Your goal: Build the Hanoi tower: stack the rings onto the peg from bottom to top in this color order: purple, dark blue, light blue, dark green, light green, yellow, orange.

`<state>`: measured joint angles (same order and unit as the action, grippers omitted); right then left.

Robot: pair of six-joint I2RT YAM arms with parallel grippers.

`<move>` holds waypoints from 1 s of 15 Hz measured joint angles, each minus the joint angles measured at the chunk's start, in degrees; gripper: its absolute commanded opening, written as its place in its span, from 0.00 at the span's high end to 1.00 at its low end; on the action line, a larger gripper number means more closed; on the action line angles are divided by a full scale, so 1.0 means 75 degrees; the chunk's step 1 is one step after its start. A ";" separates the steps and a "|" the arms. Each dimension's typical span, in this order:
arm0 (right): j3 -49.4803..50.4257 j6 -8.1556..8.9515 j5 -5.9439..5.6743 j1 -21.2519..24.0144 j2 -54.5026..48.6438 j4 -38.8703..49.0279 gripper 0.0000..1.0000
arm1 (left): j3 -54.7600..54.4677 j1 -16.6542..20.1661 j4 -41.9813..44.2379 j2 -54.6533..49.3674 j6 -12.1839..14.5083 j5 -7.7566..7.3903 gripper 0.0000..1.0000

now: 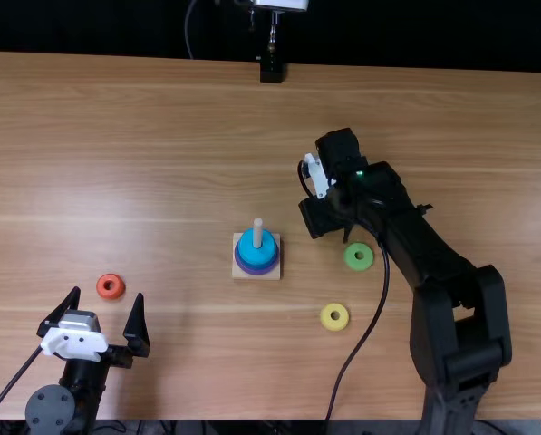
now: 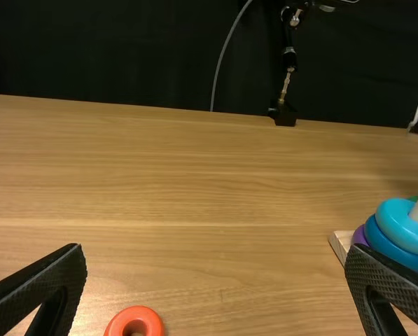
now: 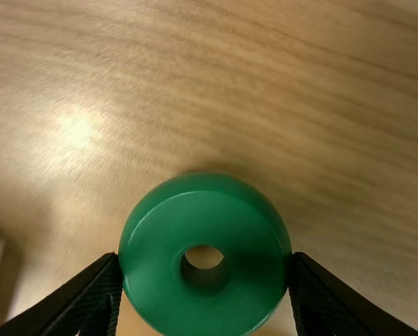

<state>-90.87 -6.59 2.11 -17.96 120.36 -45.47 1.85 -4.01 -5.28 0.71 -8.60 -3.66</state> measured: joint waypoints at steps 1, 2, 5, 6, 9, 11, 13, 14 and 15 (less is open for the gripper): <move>-0.0163 -0.0052 0.0003 0.0000 -0.0198 -0.0312 1.00 | 0.0000 0.0000 0.0000 0.0000 0.0000 0.0000 0.00; -0.0294 -0.0082 0.0006 0.0000 -0.0338 -0.0446 1.00 | 0.0000 0.0000 0.0000 0.0000 -0.0003 0.0000 0.00; -0.0597 -0.0140 0.0003 -0.0038 -0.1227 -0.0968 1.00 | 0.0000 0.0000 0.0000 0.0000 0.0000 0.0003 0.00; -0.0781 -0.0140 0.0003 -0.0090 -0.1393 -0.1204 1.00 | 0.0000 0.0000 0.0000 0.0000 0.0000 0.0000 0.00; -0.1300 -0.0198 0.0009 -0.0364 -0.1539 -0.2078 1.00 | 0.0000 0.0000 -0.0003 0.0000 -0.0003 0.0003 0.00; -0.1690 -0.0265 0.0006 -0.0539 -0.1556 -0.2393 1.00 | 0.0000 0.0000 0.0003 0.0000 0.0000 0.0000 0.00; -0.2034 -0.0294 0.0006 -0.0702 -0.1594 -0.2777 1.00 | 0.0000 0.0000 0.0003 0.0000 0.0000 0.0003 0.00; -0.2113 -0.0306 0.0012 -0.0766 -0.1687 -0.2906 1.00 | 0.0000 0.0000 0.0003 0.0000 0.0000 0.0000 0.00; -0.2200 -0.0315 0.0006 -0.0866 -0.1798 -0.2935 1.00 | 0.0000 0.0000 0.0003 0.0000 -0.0006 0.0000 0.00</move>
<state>-107.37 -8.95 2.15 -24.45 106.87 -67.48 1.85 -4.01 -5.26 0.71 -8.64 -3.66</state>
